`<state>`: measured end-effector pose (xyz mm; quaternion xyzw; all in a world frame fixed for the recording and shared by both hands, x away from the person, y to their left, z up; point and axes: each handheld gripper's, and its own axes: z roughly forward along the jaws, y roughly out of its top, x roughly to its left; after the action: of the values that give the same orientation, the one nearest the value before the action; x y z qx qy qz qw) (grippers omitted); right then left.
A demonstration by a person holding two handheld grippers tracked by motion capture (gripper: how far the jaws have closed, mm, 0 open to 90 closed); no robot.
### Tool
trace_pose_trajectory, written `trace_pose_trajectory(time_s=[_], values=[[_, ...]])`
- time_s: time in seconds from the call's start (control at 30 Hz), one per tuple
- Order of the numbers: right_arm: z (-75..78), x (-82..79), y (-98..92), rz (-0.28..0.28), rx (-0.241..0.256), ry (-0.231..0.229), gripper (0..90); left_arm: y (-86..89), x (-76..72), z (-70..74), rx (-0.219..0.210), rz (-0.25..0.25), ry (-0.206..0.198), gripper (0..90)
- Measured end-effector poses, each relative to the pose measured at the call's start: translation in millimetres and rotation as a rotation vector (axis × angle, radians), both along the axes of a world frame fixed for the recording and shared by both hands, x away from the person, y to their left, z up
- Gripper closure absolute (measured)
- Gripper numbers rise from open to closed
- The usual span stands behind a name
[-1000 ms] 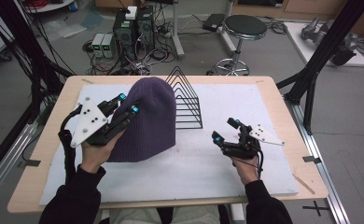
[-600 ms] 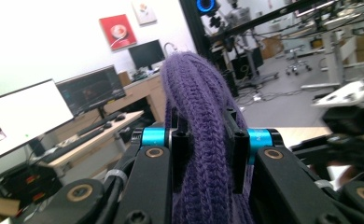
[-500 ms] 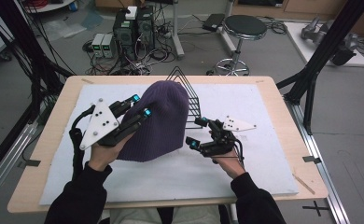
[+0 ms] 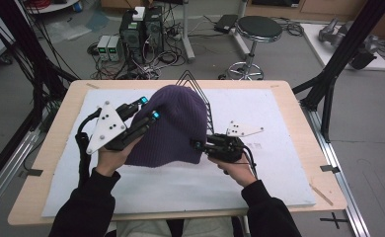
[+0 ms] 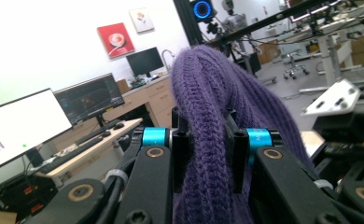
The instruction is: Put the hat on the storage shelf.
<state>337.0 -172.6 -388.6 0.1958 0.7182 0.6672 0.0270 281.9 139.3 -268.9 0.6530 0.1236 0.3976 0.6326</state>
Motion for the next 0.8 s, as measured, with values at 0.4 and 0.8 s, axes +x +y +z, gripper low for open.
trace_pose_trajectory(time_s=[0.4, 0.8], values=[[38.8, 5.4, 2.0, -0.123, -0.053, -0.065, 81.3, 21.5, 30.5, 3.2, -0.12, 0.083, 0.03, 78.0], [78.4, 32.1, 9.3, -0.225, -0.103, -0.146, 81.3, 33.4, 71.5, 18.5, -0.196, 0.071, 0.073, 78.7]])
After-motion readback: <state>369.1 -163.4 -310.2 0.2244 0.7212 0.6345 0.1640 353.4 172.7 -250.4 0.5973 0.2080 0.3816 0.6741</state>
